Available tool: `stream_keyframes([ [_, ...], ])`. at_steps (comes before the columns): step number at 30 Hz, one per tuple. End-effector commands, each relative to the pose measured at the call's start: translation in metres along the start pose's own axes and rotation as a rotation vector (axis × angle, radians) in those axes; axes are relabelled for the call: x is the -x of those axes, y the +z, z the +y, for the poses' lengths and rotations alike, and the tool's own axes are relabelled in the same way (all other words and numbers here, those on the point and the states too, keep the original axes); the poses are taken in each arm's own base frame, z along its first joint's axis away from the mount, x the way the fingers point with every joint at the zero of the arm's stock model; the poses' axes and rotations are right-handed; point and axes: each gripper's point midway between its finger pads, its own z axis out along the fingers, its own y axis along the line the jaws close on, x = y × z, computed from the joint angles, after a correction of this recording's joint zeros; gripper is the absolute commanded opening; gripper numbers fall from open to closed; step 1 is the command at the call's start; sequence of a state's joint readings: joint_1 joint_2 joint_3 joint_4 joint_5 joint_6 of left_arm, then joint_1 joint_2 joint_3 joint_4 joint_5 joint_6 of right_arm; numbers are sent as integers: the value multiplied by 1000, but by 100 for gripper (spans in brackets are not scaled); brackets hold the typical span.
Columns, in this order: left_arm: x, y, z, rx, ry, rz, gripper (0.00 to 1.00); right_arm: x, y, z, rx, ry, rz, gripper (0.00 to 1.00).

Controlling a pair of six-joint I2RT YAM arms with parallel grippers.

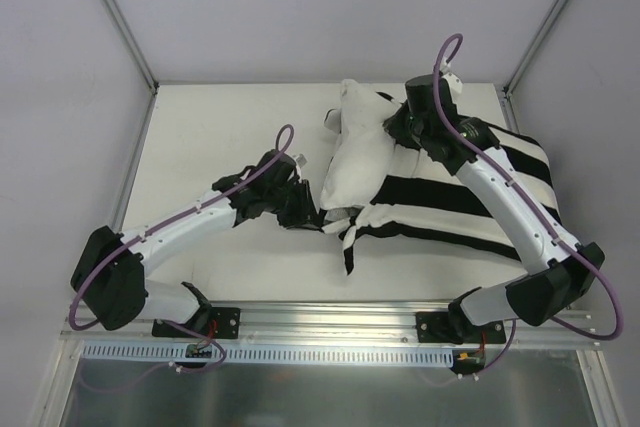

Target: Remove the pillowcase from the pillow

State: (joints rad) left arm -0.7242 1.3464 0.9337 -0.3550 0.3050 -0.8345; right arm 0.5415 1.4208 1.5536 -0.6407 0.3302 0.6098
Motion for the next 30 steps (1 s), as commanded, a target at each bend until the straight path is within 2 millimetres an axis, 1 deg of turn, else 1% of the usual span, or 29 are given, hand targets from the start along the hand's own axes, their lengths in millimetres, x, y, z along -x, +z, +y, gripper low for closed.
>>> stream_keyframes([
  [1, -10, -26, 16, 24, 31, 7, 29, 49, -32, 31, 183, 69, -152, 1],
  [2, 1, -42, 14, -17, 20, -45, 72, 40, -33, 34, 216, 51, -107, 1],
  [3, 5, -49, 18, -33, 13, -66, 90, 33, -33, 37, 237, 36, -76, 1],
  [4, 12, -58, 21, -51, 20, -93, 96, 26, -34, 39, 260, 0, -48, 1],
  [5, 16, -76, 14, -112, 29, -125, 99, 11, -35, 46, 306, -28, 27, 1],
  [6, 36, -89, 23, -117, -11, -191, 99, 3, -36, 48, 323, -46, 62, 1],
  [7, 43, -99, 22, -132, -6, -219, 99, -3, -36, 49, 333, -58, 87, 1],
  [8, 49, -107, 19, -152, -1, -238, 99, -16, -35, 50, 340, -76, 118, 1],
  [9, 62, -118, 7, -172, 20, -274, 99, -22, -34, 51, 340, -84, 130, 1],
  [10, 64, -120, 1, -188, 28, -266, 99, -29, -33, 53, 341, -88, 139, 1],
  [11, 67, -115, -5, -206, 19, -226, 99, -38, -30, 56, 340, -92, 151, 1],
  [12, 71, -118, -19, -230, 51, -222, 99, -41, -29, 60, 347, -92, 154, 1],
  [14, 73, -108, -27, -225, 88, -191, 99, -51, -29, 68, 358, -103, 172, 1],
  [15, 76, -110, -37, -228, 122, -202, 99, -51, -30, 73, 363, -107, 170, 1],
  [16, 71, -101, -43, -230, 170, -170, 99, -54, -27, 74, 359, -112, 175, 1],
  [18, 70, -96, -52, -243, 210, -150, 99, -57, -28, 79, 365, -117, 178, 1],
  [19, 65, -87, -54, -247, 226, -108, 99, -56, -28, 82, 370, -115, 176, 1],
  [21, 61, -81, -62, -263, 251, -78, 99, -58, -28, 84, 374, -114, 182, 1],
  [22, 60, -73, -61, -254, 262, -59, 99, -58, -28, 86, 379, -116, 182, 1],
  [23, 54, -69, -65, -257, 278, -41, 99, -60, -27, 86, 377, -118, 187, 1],
  [24, 54, -67, -69, -260, 287, -36, 99, -60, -27, 86, 377, -118, 187, 1],
  [26, 50, -57, -67, -243, 302, -16, 99, -61, -27, 87, 377, -120, 191, 1],
  [28, 48, -50, -62, -221, 307, -8, 99, -61, -28, 86, 378, -124, 191, 1],
  [30, 44, -44, -52, -188, 305, -4, 99, -58, -30, 87, 380, -122, 186, 1],
])
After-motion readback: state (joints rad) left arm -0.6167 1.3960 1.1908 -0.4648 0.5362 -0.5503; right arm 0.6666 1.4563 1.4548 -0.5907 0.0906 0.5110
